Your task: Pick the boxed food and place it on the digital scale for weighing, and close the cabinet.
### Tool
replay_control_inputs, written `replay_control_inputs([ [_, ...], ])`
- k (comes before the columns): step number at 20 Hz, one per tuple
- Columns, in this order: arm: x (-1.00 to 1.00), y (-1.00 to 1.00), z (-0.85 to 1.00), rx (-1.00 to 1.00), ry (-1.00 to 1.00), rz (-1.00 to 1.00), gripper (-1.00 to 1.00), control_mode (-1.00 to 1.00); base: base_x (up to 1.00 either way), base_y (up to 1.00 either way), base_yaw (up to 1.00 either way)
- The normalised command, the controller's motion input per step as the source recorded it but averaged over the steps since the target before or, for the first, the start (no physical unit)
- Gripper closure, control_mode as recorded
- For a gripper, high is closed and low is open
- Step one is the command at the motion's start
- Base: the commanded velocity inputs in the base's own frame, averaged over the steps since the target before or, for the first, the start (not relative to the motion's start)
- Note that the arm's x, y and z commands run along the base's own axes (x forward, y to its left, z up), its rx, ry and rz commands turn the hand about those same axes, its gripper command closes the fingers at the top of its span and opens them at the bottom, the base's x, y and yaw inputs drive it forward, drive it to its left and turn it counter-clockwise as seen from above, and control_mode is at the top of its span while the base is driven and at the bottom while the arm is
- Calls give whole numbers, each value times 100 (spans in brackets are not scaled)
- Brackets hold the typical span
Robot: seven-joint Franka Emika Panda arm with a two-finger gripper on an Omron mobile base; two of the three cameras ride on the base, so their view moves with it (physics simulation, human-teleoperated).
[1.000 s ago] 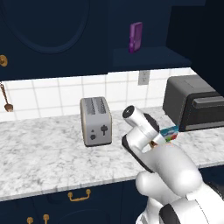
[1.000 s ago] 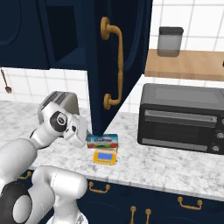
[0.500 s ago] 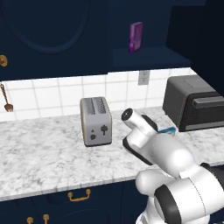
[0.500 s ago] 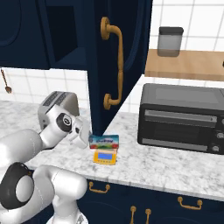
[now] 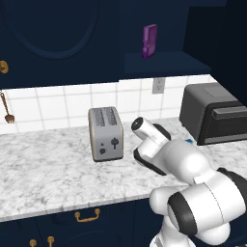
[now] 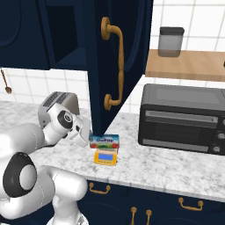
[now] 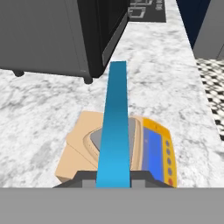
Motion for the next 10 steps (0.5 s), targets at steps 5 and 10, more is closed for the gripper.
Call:
replay_control_inputs([
  [5, 0, -6, 0, 0, 1, 0, 100, -100, 0, 0, 0],
  [10, 0, -21, 0, 0, 0, 0, 100, -100, 0, 0, 0],
])
